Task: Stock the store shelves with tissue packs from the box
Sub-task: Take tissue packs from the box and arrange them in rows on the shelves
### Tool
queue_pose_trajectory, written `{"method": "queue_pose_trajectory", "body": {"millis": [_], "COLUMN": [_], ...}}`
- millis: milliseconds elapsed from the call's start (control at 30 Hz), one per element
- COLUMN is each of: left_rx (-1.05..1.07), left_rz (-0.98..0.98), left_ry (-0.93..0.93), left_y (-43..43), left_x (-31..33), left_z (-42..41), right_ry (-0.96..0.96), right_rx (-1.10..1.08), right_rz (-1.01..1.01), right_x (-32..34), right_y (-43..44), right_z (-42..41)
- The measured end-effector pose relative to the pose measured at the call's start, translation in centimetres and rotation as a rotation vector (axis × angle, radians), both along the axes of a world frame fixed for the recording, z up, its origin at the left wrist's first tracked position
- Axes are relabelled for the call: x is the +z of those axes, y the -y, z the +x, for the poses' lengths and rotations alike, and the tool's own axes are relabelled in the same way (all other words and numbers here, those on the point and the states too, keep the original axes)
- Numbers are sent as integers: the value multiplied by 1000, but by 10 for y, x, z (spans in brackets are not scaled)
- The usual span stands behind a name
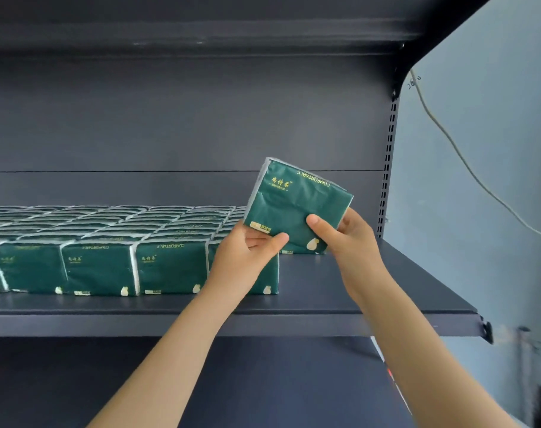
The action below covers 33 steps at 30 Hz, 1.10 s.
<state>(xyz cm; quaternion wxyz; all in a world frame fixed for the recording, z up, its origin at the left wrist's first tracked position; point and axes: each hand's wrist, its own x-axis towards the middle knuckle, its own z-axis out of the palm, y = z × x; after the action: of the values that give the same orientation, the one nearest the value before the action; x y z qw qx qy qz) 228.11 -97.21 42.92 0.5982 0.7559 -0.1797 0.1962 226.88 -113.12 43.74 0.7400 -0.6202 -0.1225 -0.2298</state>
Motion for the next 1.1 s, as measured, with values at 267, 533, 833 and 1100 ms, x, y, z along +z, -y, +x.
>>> {"method": "queue_pose_trajectory", "body": {"millis": [267,533,833,1100], "left_rx": [399,345,274,263], "left_rz": [1181,1357,1345,1383], "left_ry": [433,491,501,424], "left_y": [-26,-30,-36,-30], "left_x": [0,-9,-12,-3], "left_z": [40,71,77,69], "right_ry": [-133,-298,-340,-380], "right_rx": [-293,-404,-460,-489], "right_rz": [-330,-703,-869,-997], "right_x": [-6,-42,-53,-51], "right_y": [62,65,52,56], "right_z": [58,130,156,146]}}
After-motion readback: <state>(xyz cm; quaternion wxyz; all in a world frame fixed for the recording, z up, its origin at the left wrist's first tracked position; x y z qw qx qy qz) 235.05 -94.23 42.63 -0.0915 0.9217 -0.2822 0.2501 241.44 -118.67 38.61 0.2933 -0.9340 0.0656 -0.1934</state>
